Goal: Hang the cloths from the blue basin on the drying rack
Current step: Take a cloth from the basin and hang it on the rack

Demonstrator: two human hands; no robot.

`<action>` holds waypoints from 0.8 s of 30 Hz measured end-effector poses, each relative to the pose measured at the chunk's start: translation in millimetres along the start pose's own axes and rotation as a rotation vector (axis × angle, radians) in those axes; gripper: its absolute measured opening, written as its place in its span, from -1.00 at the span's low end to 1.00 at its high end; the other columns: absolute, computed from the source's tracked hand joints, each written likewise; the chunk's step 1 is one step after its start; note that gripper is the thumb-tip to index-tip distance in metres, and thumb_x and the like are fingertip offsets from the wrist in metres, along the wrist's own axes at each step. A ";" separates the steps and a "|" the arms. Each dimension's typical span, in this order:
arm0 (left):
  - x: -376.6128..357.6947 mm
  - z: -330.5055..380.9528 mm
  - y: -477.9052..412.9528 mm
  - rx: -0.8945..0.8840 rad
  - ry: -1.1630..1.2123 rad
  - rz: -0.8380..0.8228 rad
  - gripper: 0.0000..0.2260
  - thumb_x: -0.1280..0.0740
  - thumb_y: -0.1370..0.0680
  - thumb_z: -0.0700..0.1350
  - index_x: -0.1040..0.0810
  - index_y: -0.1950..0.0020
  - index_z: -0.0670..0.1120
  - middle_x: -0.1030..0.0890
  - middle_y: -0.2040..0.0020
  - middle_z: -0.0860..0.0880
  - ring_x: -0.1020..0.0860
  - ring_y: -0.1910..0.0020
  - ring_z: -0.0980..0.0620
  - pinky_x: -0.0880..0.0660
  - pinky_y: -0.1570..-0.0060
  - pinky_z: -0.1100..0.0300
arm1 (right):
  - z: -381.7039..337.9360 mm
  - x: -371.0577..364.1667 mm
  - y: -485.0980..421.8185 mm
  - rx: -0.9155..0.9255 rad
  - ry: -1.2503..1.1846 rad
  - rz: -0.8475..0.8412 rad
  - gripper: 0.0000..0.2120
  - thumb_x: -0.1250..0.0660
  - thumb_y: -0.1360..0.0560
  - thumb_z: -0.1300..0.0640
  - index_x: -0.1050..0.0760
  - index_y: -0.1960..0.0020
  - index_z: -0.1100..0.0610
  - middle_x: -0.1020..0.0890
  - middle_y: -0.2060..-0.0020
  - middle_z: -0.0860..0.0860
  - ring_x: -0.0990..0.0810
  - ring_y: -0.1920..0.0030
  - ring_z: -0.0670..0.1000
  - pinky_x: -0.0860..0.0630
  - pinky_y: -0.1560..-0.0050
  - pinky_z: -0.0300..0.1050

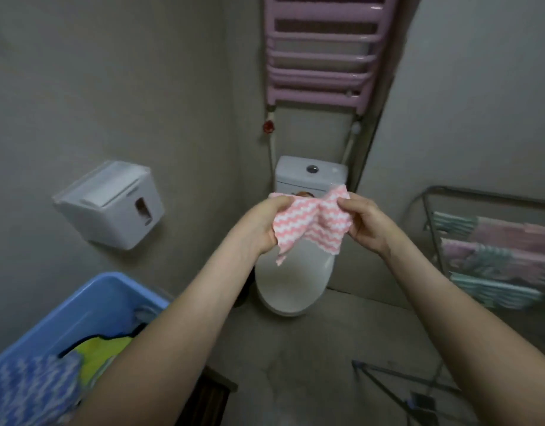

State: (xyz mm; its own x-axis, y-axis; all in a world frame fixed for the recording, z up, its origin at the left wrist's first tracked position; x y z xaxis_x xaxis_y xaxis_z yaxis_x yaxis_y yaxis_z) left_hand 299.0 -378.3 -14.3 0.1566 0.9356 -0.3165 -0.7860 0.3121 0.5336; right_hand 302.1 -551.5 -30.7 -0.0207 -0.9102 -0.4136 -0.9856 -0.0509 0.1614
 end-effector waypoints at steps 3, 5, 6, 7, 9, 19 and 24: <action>-78.6 -29.8 -16.6 0.074 -0.115 -0.146 -0.85 -0.25 -0.58 -0.15 -0.55 0.09 -0.19 -0.65 0.29 -0.08 -0.63 0.28 0.00 -0.56 0.10 0.11 | -28.0 79.1 37.4 0.070 0.007 0.154 -0.87 -0.18 -0.55 0.31 -0.50 0.01 0.23 -0.68 0.27 0.06 -0.66 0.27 -0.03 -0.62 0.19 -0.17; -125.8 -52.3 -24.4 0.116 -0.199 -0.207 -0.85 -0.22 -0.59 -0.15 -0.54 0.09 -0.18 -0.64 0.27 -0.07 -0.61 0.26 0.01 -0.55 0.08 0.12 | -40.9 129.6 66.3 0.102 0.021 0.260 -0.87 -0.18 -0.56 0.28 -0.50 0.04 0.22 -0.67 0.29 0.06 -0.65 0.28 -0.04 -0.62 0.18 -0.17; -155.2 -66.8 -28.3 0.146 -0.254 -0.237 -0.84 -0.21 -0.59 -0.16 -0.53 0.11 -0.16 -0.63 0.30 -0.05 -0.60 0.30 0.03 -0.55 0.13 0.15 | -49.8 159.7 85.2 0.125 0.035 0.323 -0.87 -0.17 -0.57 0.28 -0.49 0.06 0.22 -0.67 0.30 0.05 -0.65 0.29 -0.04 -0.62 0.19 -0.17; -177.7 -79.6 -33.4 0.174 -0.314 -0.256 -0.83 -0.19 -0.60 -0.16 -0.51 0.14 -0.15 -0.62 0.34 -0.03 -0.58 0.34 0.06 -0.53 0.20 0.19 | -57.3 182.7 100.9 0.145 0.049 0.369 -0.88 -0.18 -0.57 0.28 -0.48 0.07 0.21 -0.67 0.31 0.04 -0.65 0.31 -0.05 -0.61 0.19 -0.18; -215.2 -103.6 -44.5 0.211 -0.454 -0.284 -0.85 -0.17 -0.60 -0.16 -0.48 0.11 -0.11 -0.58 0.28 -0.02 -0.53 0.32 0.07 -0.49 0.24 0.20 | -71.8 219.6 129.2 0.172 0.106 0.435 -0.91 -0.19 -0.57 0.26 -0.48 0.04 0.20 -0.66 0.30 0.03 -0.63 0.30 -0.05 -0.58 0.19 -0.17; -393.6 -138.5 -75.3 -0.485 -1.234 -0.474 -0.36 -0.32 -0.52 -0.17 -0.14 -0.53 0.12 -0.10 -0.50 -0.23 -0.22 -0.46 -0.21 -0.24 -0.42 0.04 | -117.1 328.8 198.6 0.124 0.852 0.514 -0.92 -0.34 -0.52 0.23 -0.55 0.08 0.08 -0.57 0.22 -0.13 -0.48 0.20 -0.21 -0.40 0.10 -0.26; -435.2 -146.5 -80.5 -0.743 -1.360 -0.638 -0.63 -0.39 -0.49 -0.06 -0.49 -0.29 0.06 -0.12 -0.50 -0.16 -0.08 -0.48 -0.15 -0.15 -0.43 -0.02 | -116.8 341.2 188.4 -0.015 1.153 0.398 -0.86 -0.39 -0.48 0.21 -0.52 0.16 -0.03 -0.53 0.26 -0.20 -0.44 0.24 -0.28 -0.32 0.17 -0.29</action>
State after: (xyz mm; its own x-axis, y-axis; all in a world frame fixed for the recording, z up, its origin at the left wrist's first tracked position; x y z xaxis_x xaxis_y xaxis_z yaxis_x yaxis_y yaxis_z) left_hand 206.5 -834.8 -34.4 0.5971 0.2748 0.7536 -0.4271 0.9042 0.0087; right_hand 128.9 -919.7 -36.7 -0.1524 -0.6940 0.7036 -0.9420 0.3173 0.1089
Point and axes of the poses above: each hand's wrist, its own y-axis away from the middle knuckle, its own x-axis out of the back of the hand, z = x × y, the point moved 8 cm from there along -y, towards the middle knuckle
